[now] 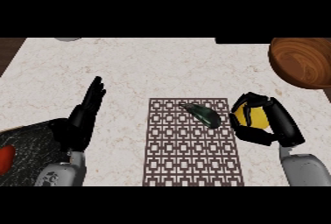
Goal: Pick the lemon from the placemat and place it in the bowl
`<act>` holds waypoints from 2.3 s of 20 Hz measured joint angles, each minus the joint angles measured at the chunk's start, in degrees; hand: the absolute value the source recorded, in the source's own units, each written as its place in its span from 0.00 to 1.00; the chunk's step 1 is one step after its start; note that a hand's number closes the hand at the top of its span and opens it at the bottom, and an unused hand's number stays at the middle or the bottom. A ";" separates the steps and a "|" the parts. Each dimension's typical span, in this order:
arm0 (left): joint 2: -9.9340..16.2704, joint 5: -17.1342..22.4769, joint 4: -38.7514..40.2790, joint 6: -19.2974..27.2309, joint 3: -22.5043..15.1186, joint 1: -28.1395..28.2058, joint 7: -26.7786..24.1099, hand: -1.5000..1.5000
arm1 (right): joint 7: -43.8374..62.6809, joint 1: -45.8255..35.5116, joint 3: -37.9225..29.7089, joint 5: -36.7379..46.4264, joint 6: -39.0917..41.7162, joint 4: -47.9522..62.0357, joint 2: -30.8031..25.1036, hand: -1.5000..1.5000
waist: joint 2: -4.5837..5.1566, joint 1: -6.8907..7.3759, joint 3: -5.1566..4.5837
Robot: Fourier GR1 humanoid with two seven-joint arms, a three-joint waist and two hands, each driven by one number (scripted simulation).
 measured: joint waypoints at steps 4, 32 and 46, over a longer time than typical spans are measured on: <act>0.11 0.18 -0.74 -0.29 0.15 0.23 1.13 0.50 | 1.67 0.25 -2.83 0.23 -1.27 -8.17 -1.93 1.00 | -0.09 -0.10 -0.02; -0.40 -0.14 2.48 -2.40 1.84 -1.65 -1.07 0.50 | 22.68 -32.84 -14.65 10.99 0.16 12.05 -19.45 1.00 | 0.44 1.43 -0.03; -0.98 -0.10 1.03 -3.24 1.16 -2.44 -0.11 0.50 | -0.59 -41.32 -16.65 22.84 -14.61 53.42 -24.99 1.00 | 1.03 2.91 0.10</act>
